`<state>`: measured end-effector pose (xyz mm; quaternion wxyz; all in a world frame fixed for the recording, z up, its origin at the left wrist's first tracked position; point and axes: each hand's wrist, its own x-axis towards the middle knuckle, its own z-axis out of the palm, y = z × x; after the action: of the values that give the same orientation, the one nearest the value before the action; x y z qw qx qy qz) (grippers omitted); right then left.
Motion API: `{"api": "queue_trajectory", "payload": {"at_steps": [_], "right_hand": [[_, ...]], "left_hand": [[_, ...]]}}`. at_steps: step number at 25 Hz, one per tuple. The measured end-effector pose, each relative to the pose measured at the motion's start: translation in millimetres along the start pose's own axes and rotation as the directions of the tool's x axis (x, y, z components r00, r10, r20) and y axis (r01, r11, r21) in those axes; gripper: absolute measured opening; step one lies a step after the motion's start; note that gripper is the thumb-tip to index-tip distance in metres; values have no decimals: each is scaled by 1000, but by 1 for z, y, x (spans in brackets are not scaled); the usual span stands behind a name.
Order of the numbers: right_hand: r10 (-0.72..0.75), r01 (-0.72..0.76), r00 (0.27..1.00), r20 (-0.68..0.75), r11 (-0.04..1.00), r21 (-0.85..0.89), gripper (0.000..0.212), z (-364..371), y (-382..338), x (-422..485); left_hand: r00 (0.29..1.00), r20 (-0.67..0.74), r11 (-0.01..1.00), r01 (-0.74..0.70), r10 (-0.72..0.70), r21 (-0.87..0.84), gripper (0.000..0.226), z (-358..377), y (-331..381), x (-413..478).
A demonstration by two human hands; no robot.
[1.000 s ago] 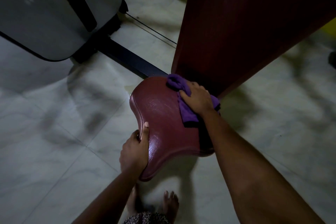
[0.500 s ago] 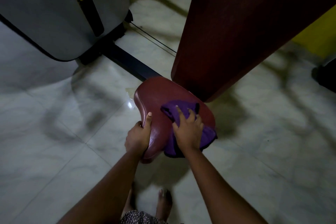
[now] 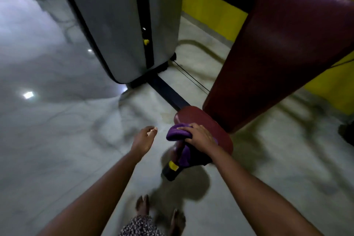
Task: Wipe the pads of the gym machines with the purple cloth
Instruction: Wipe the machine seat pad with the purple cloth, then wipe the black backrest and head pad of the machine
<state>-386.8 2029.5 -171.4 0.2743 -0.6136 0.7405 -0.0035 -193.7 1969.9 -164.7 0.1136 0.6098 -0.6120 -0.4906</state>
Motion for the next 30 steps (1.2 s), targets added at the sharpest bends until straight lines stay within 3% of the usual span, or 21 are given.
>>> {"api": "queue_trajectory", "payload": {"at_steps": [8, 15, 20, 25, 30], "right_hand": [[-345, 339, 938, -28, 931, -138, 52, -111, -186, 120], [-525, 516, 851, -16, 840, -169, 46, -150, -413, 239], [-548, 540, 835, -51, 834, -114, 46, -163, -562, 313], [-544, 544, 838, -45, 839, -19, 47, -174, -674, 409], [-458, 433, 888, -28, 815, 385, 22, -200, -776, 531]], "left_hand": [[966, -256, 1000, -12, 15, 14, 37, -200, -16, 37], [906, -420, 994, -4, 49, 107, 41, -425, -63, 100], [873, -486, 978, 59, 46, 199, 43, -570, -98, 137], [840, -539, 972, 78, 54, 221, 40, -698, -120, 210], [822, -567, 961, 110, 57, 255, 42, -828, -124, 318]]}}
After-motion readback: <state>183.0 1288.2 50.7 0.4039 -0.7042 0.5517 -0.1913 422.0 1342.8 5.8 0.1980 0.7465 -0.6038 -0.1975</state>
